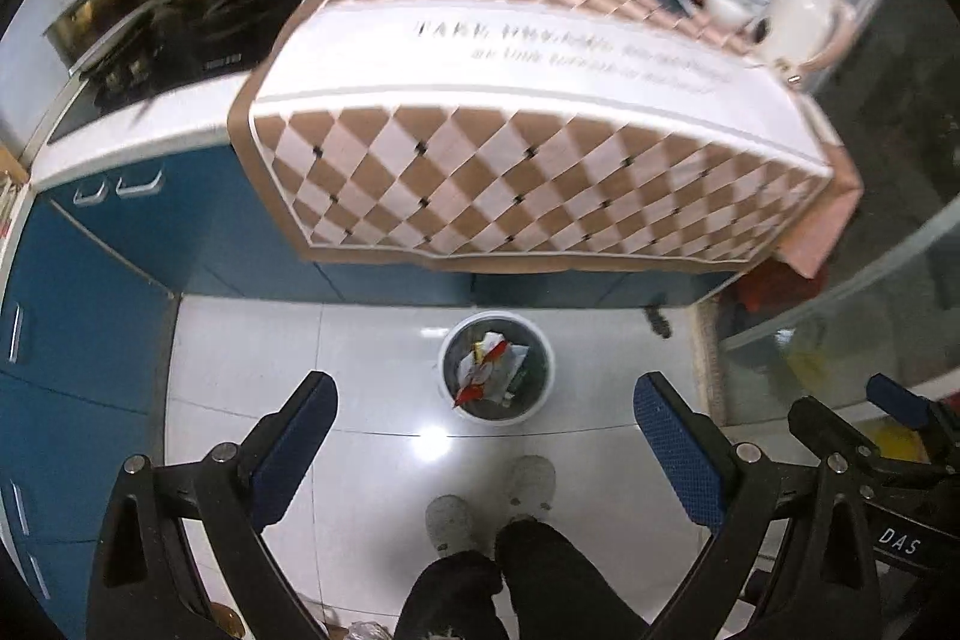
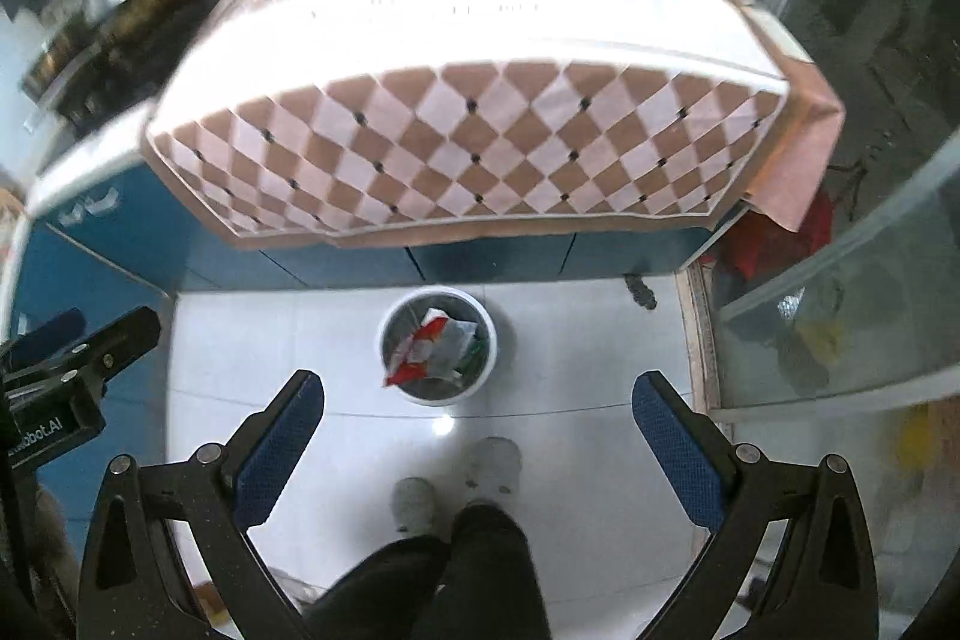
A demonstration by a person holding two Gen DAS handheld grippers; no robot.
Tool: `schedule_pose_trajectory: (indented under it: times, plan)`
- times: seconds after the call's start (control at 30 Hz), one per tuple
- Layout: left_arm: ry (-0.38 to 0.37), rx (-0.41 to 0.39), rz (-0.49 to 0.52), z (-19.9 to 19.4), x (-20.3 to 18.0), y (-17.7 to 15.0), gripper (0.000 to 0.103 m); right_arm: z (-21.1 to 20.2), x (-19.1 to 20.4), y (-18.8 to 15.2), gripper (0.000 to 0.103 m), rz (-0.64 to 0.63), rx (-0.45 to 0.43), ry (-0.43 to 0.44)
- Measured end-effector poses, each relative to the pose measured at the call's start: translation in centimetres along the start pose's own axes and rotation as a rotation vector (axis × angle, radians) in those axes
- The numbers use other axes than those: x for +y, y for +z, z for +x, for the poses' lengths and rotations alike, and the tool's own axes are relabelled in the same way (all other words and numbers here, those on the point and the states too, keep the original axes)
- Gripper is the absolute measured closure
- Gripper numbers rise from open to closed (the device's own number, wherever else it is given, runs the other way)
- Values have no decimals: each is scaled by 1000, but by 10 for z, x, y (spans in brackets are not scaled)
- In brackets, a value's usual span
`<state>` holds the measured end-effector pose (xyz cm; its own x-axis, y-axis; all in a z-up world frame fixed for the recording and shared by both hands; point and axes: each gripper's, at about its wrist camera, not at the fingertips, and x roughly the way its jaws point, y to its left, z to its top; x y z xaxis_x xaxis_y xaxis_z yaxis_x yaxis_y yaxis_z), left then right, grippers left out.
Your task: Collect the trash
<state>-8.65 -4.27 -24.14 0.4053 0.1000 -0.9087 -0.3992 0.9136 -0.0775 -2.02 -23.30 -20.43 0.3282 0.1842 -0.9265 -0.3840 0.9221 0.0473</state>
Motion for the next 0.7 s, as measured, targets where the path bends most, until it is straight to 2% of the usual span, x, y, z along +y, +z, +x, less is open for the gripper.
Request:
schedule_pose_trajectory:
  times: [0.27, 0.47, 0.7]
  plan:
    - [-79, -55, -14, -77, -7, 4, 2, -103, 4, -13, 0, 29, -69, 100]
    - [-118, -82, -44, -112, -16, 1, 2, -143, -1, -10, 0, 0, -88, 176]
    - [-148, -40, -47, -120, -23, -10, 2, -159, -6, -8, 0, -32, -79, 233]
